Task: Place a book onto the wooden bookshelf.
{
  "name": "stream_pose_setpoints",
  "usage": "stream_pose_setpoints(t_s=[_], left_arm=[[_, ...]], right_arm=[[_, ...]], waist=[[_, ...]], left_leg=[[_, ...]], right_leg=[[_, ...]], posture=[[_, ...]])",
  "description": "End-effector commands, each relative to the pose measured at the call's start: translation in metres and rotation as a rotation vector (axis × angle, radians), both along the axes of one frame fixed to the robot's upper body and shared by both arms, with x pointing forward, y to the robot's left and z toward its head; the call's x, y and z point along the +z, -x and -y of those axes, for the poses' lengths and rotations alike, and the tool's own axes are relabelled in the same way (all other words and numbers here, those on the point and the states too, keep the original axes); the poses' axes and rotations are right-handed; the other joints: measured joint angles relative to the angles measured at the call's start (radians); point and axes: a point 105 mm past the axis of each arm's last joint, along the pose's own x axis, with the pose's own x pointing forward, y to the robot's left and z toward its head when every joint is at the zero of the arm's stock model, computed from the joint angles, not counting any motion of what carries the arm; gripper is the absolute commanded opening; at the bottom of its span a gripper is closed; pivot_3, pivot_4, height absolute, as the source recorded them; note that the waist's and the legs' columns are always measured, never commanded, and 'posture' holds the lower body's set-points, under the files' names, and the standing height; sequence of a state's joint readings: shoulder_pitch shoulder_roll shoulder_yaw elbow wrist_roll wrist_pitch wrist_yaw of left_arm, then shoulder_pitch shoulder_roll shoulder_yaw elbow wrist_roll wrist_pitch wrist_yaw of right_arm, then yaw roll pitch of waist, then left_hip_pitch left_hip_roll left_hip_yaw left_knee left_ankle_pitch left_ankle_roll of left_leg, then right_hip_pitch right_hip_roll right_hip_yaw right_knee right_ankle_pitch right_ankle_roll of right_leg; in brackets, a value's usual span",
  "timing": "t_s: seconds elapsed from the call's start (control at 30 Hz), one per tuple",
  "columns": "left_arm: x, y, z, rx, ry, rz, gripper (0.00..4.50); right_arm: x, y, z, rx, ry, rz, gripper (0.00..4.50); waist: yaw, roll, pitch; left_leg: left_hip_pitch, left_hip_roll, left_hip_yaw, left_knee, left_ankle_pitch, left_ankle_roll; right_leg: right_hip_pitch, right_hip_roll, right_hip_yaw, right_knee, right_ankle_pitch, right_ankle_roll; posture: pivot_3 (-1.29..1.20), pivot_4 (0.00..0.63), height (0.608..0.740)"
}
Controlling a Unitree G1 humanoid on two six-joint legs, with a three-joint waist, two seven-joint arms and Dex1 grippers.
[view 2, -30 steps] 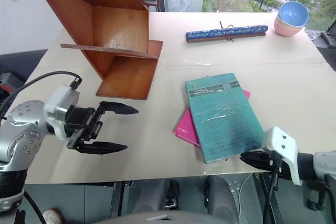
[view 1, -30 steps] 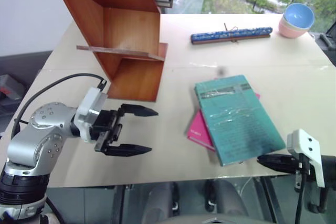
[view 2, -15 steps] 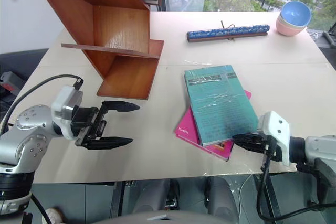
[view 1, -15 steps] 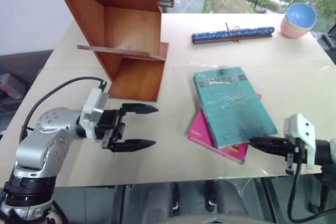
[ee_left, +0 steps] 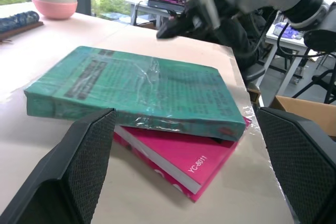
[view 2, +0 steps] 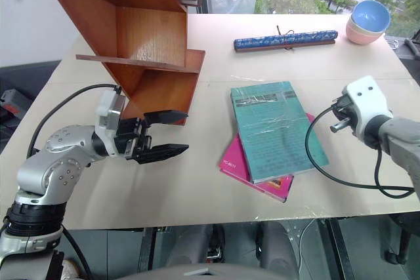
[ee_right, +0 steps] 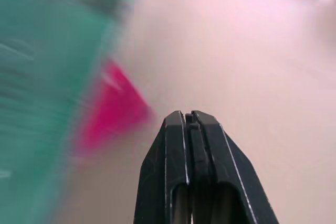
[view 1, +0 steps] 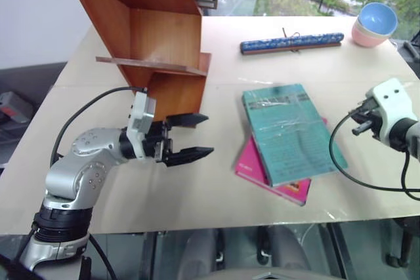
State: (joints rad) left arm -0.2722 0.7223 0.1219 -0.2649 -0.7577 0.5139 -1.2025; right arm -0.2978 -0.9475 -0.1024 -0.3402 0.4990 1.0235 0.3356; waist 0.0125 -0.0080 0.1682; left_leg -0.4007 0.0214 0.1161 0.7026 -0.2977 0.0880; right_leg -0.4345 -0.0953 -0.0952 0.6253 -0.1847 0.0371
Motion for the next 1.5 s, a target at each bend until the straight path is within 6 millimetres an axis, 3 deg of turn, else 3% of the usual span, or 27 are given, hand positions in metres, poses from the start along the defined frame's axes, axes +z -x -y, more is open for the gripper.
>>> stream_pose_setpoints(t_s=[0.03,0.17,0.53,0.67,0.83,0.93,1.1,1.2,1.37,1.5], left_arm=[[0.010,0.004,-0.005,0.009,-0.003,0.038,4.50],[0.008,0.004,-0.010,0.043,-0.020,0.025,4.50],[0.003,0.005,-0.013,0.070,-0.042,0.012,4.50],[0.002,0.003,-0.014,0.083,-0.052,0.009,4.50],[-0.005,-0.004,-0.016,0.152,-0.060,-0.070,4.50],[-0.009,-0.016,-0.015,0.205,-0.034,-0.180,4.50],[-0.014,-0.046,-0.009,0.267,0.046,-0.570,4.50],[-0.020,-0.064,-0.008,0.299,0.077,-0.786,4.50],[-0.025,-0.086,0.007,0.282,0.131,-1.044,4.50],[-0.032,-0.099,0.024,0.278,0.137,-1.134,4.50]], right_arm=[[0.005,-0.005,-0.019,0.074,-0.016,0.019,0.12],[0.007,-0.003,-0.047,0.185,-0.077,0.020,0.12],[-0.002,0.001,-0.085,0.305,-0.126,-0.005,0.12],[0.000,-0.002,-0.087,0.301,-0.127,0.026,0.12],[0.024,0.012,-0.070,0.346,-0.109,0.188,0.12],[0.031,0.035,-0.058,0.394,-0.112,0.187,0.93],[0.047,0.087,-0.055,0.490,-0.138,0.205,3.30],[0.051,0.109,-0.062,0.537,-0.169,0.199,4.33],[0.063,0.131,-0.082,0.602,-0.187,0.278,4.48],[0.072,0.136,-0.098,0.640,-0.230,0.336,4.48]], waist=[[-0.003,0.000,0.000],[-0.005,0.001,0.001],[-0.002,0.001,0.001],[-0.002,0.001,0.001],[0.004,0.001,0.001],[0.004,0.001,0.001],[0.007,0.001,0.001],[0.002,0.000,0.000],[-0.001,-0.002,0.001],[0.002,-0.003,0.001]], left_leg=[[0.000,0.000,0.000,0.000,0.000,0.000],[0.000,0.001,0.000,-0.001,0.000,0.000],[0.001,0.001,0.000,0.000,0.000,0.000],[0.001,0.001,0.000,0.000,0.000,0.000],[0.000,0.000,0.000,0.000,0.000,0.000],[0.000,0.000,-0.001,0.000,0.000,0.000],[0.002,0.001,-0.003,0.000,0.000,0.000],[0.003,0.001,-0.003,0.001,0.000,0.000],[0.004,0.001,-0.002,0.001,0.000,0.000],[0.004,0.001,-0.002,0.001,0.000,-0.001]], right_leg=[[0.000,0.000,0.000,0.000,0.000,0.001],[0.000,0.002,0.000,-0.001,-0.002,0.003],[0.000,0.001,0.000,0.000,-0.001,0.001],[0.000,0.001,0.001,0.000,-0.001,0.002],[0.001,0.001,0.000,0.000,-0.001,0.002],[0.001,0.001,0.000,-0.001,-0.002,0.003],[0.003,0.002,-0.001,0.000,-0.003,0.006],[0.004,0.002,0.000,0.001,-0.003,0.007],[0.004,0.003,0.001,0.001,-0.003,0.007],[0.004,0.003,0.001,0.001,-0.003,0.007]], posture=[[0.00,0.150,0.738],[0.00,0.150,0.738],[0.00,0.150,0.738],[0.00,0.150,0.738],[0.00,0.150,0.738],[0.00,0.150,0.738],[0.00,0.150,0.738],[0.00,0.150,0.738],[0.00,0.150,0.738],[0.00,0.150,0.738]])
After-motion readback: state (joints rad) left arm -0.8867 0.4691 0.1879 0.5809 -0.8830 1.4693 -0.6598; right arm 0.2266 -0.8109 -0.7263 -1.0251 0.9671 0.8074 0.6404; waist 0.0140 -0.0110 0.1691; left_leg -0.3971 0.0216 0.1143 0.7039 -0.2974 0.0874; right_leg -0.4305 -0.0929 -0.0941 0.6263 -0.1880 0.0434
